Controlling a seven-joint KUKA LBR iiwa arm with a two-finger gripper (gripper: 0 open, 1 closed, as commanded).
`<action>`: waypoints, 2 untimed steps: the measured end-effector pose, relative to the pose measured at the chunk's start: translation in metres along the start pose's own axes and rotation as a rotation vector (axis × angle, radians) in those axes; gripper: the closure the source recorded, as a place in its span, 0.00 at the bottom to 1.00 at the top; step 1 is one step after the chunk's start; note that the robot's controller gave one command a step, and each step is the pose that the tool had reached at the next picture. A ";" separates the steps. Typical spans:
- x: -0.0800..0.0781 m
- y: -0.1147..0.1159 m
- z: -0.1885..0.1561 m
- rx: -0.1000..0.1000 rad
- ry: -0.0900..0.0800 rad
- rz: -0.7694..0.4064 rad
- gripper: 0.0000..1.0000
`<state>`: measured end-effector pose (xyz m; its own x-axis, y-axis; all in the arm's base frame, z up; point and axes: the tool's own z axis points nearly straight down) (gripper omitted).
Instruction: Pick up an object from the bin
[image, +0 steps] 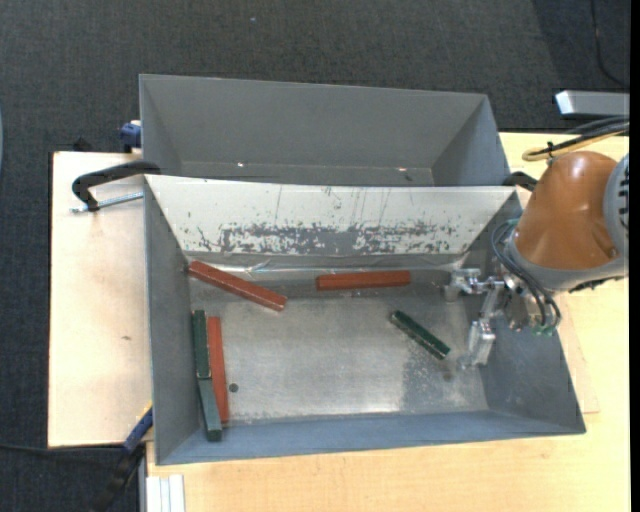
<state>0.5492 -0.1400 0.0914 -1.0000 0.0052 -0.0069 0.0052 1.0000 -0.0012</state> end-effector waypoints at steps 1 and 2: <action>-0.035 0.030 0.021 -0.001 0.001 0.118 1.00; -0.035 0.030 0.021 -0.001 0.001 0.118 1.00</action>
Offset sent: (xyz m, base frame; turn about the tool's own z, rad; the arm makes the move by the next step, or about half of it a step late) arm 0.0000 0.0000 0.0000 0.0000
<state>0.5845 -0.1107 0.0710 -0.9924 0.1228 -0.0061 0.1228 0.9924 0.0003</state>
